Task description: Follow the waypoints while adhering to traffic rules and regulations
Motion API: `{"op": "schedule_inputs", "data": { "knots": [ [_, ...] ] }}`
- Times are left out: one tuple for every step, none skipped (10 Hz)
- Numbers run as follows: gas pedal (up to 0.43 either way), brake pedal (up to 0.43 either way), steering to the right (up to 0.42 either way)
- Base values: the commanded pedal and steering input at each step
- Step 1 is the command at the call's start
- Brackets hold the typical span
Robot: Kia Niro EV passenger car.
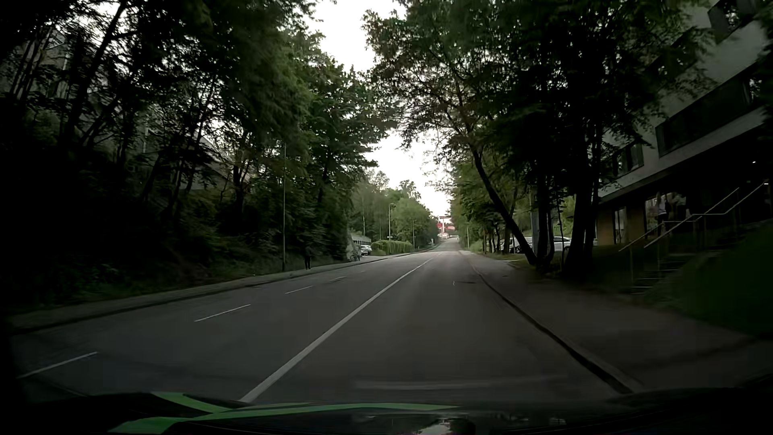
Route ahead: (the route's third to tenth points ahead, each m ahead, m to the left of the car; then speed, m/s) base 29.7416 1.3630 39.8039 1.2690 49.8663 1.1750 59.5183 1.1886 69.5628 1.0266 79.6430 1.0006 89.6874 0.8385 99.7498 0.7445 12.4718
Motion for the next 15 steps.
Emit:
{"op": "schedule_inputs", "data": {
  "knots": [
    [0.169,0.0,0.015],
    [0.169,0.0,0.016],
    [0.169,0.0,0.016],
    [0.169,0.0,0.016],
    [0.169,0.0,0.016],
    [0.169,0.0,0.016],
    [0.169,0.0,0.016],
    [0.169,0.0,0.015],
    [0.169,0.0,0.013],
    [0.169,0.0,0.012],
    [0.169,0.0,0.011],
    [0.169,0.0,0.01],
    [0.169,0.0,0.009],
    [0.169,0.0,0.008],
    [0.169,0.0,0.007]
  ]
}}
